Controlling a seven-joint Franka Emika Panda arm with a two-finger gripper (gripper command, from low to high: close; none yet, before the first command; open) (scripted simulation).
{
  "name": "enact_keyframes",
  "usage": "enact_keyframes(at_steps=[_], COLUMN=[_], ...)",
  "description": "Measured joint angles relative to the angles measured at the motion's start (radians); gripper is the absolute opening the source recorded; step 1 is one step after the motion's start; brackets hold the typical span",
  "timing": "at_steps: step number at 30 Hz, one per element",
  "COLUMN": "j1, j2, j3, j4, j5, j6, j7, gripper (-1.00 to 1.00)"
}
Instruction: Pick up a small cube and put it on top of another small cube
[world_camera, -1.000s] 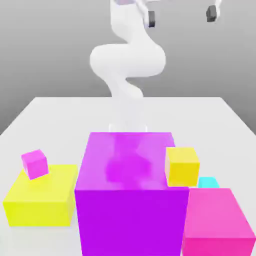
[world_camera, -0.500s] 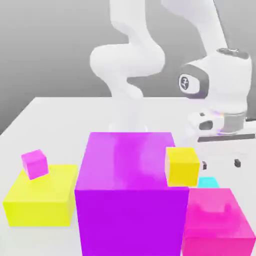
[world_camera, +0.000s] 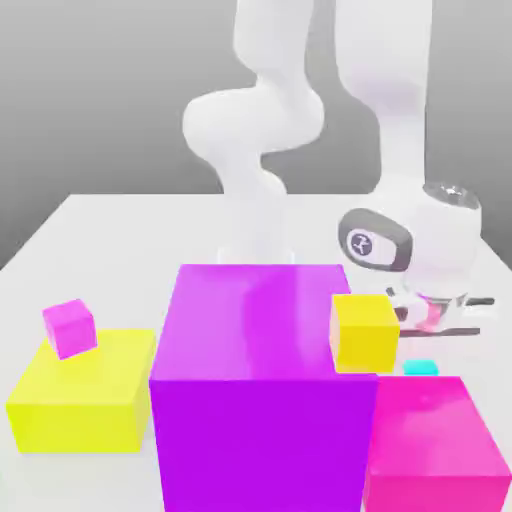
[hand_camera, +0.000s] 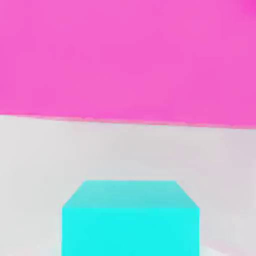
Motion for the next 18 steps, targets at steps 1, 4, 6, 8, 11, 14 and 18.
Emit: enact_keyframes(at_steps=[1,4,6,8,11,14,18], j1=[-0.024,-0.082,-0.09,-0.117,-0.149,-0.18,-0.221], j2=[-0.03,-0.135,-0.203,-0.257,-0.331,-0.401,-0.492], j3=[0.031,0.12,0.141,0.131,0.091,0.055,0.002], j4=[-0.008,-0.033,-0.04,0.001,0.085,0.174,0.293], j5=[0.031,0.16,0.243,0.285,0.321,0.33,0.318], j6=[-0.023,-0.101,-0.151,-0.203,-0.319,-0.443,-0.61], j7=[-0.024,-0.12,-0.188,-0.253,-0.341,-0.412,-0.49], gripper=[-1.0,-1.0,-1.0,-1.0,-1.0,-1.0,-1.0])
